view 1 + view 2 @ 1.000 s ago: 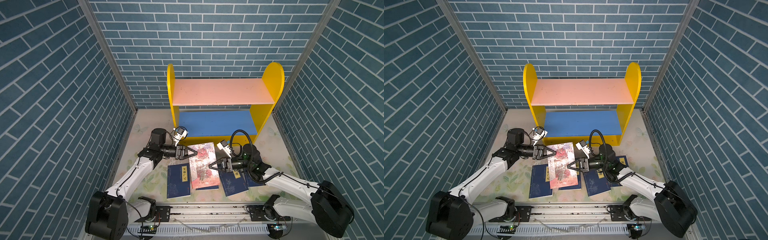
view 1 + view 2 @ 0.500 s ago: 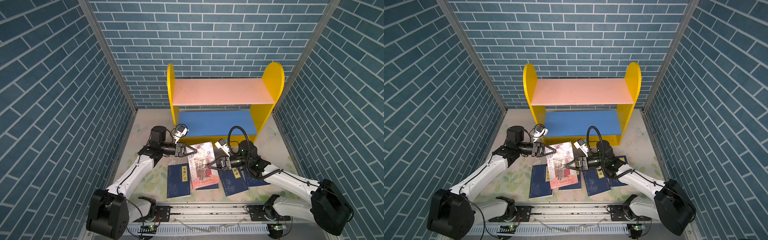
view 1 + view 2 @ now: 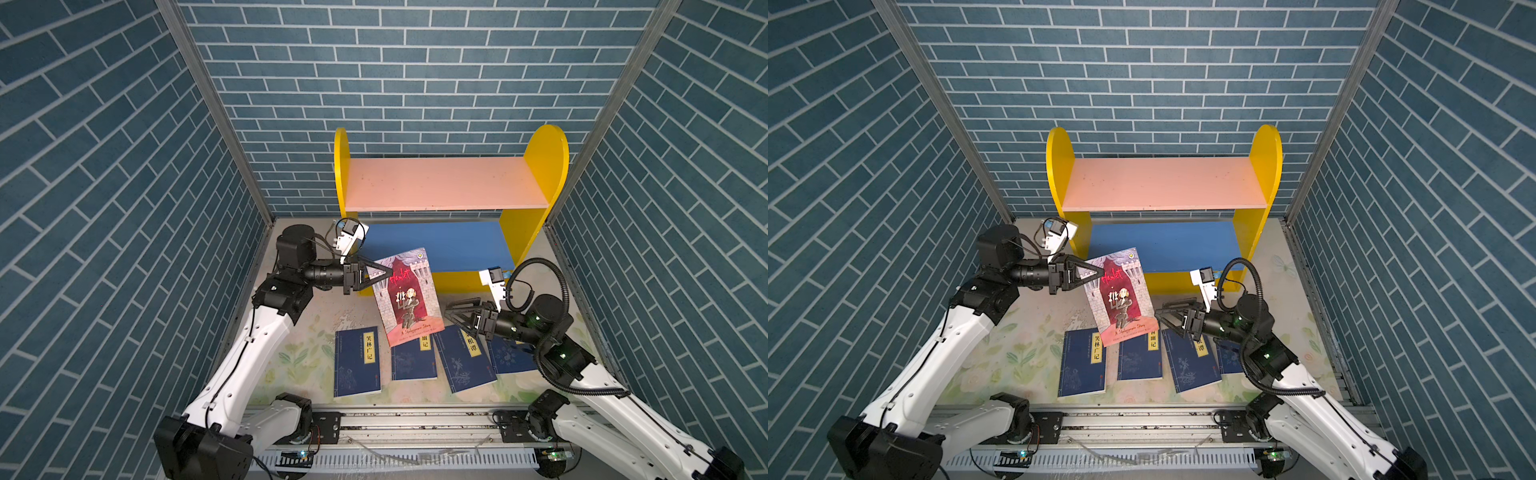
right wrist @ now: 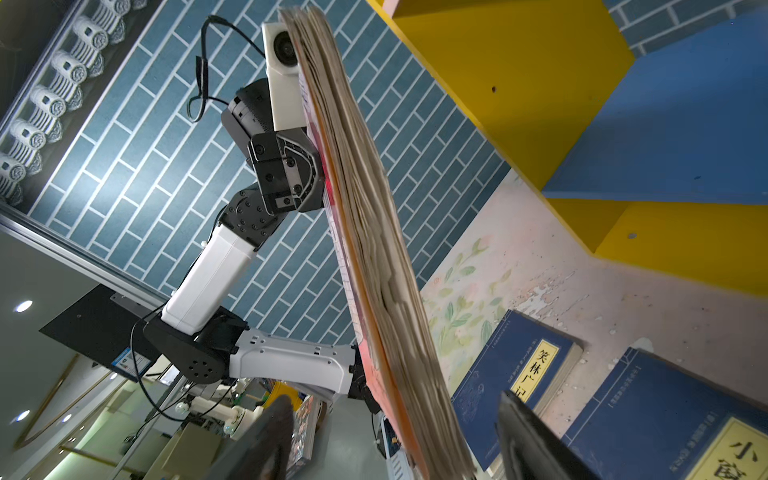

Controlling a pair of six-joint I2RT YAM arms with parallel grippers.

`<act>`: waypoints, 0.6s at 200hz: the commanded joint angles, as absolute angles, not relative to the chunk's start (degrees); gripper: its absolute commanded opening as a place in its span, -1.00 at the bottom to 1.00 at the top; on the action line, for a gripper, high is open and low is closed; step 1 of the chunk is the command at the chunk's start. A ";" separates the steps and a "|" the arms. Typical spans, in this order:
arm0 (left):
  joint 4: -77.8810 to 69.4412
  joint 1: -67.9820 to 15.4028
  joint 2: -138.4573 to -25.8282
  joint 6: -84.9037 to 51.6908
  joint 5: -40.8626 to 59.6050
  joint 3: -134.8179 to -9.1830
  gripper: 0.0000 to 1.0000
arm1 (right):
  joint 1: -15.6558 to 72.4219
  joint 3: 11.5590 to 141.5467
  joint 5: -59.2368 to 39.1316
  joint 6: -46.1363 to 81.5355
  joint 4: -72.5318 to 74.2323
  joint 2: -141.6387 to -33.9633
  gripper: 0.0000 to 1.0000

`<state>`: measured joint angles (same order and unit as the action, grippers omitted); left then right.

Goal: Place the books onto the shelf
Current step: 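Raise the paperback toward the shelf with the left gripper while the right follows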

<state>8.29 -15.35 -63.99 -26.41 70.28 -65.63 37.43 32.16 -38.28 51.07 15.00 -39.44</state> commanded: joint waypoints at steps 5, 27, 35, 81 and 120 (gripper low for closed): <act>2.37 -14.60 -64.32 -33.36 63.99 -69.80 -1.00 | 37.20 35.22 -32.73 50.89 14.52 -35.38 0.66; -7.83 -12.97 -65.03 -44.29 61.70 -71.11 -1.00 | 37.27 36.10 -31.47 52.12 15.77 -34.36 0.70; -12.52 -12.37 -65.34 -49.23 60.67 -70.97 -1.00 | 37.26 36.04 -31.63 52.94 17.31 -34.82 0.71; -33.75 -8.92 -67.50 -70.21 52.62 -68.10 -1.00 | 37.69 36.15 -32.43 57.53 29.63 -42.24 0.71; -36.73 -8.36 -67.11 -72.24 50.45 -64.28 -1.00 | 39.08 39.10 -32.17 58.22 37.00 -50.32 0.72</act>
